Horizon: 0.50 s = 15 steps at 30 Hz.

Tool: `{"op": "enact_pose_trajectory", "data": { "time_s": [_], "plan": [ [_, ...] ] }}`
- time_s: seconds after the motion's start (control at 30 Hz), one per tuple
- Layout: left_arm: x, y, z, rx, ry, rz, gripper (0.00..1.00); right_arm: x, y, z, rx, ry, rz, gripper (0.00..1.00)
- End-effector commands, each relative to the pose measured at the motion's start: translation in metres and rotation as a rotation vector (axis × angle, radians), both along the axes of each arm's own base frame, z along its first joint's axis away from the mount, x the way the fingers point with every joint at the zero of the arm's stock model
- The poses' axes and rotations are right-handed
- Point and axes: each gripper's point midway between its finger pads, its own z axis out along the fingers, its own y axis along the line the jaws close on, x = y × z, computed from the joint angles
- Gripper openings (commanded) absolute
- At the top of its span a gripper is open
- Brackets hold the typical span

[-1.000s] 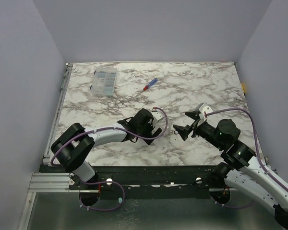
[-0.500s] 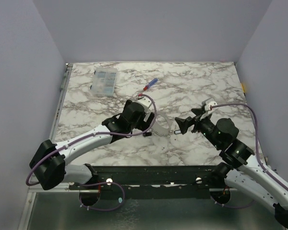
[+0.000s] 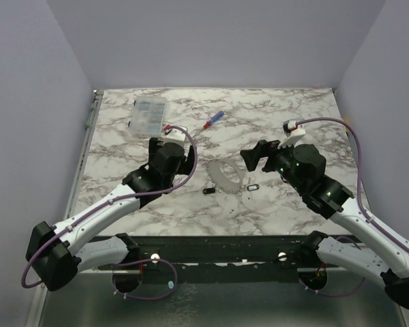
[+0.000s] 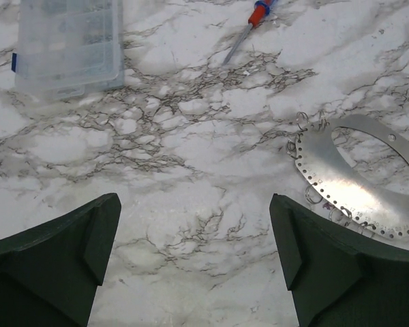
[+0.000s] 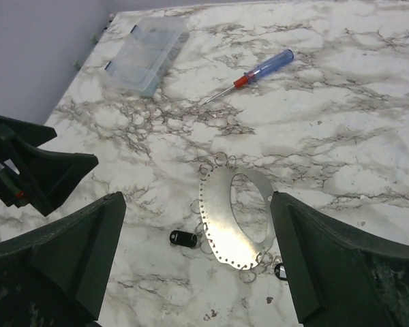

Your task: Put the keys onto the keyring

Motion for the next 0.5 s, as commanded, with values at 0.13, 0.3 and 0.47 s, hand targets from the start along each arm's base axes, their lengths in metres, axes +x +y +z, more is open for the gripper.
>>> {"op": "enact_pose_trajectory", "data": {
  "time_s": [0.13,0.3,0.47],
  "plan": [
    [-0.018,0.044,0.016,-0.059,-0.102,0.140,0.99,0.000,0.010,0.014,0.107,0.010,0.008,1.00],
    [-0.028,0.059,0.051,-0.285,-0.236,0.215,0.99,0.005,0.033,0.014,0.172,0.089,0.051,1.00],
    [-0.040,0.043,0.084,-0.522,-0.277,0.147,0.99,0.013,0.053,0.012,0.204,0.140,0.080,1.00]
  ]
}}
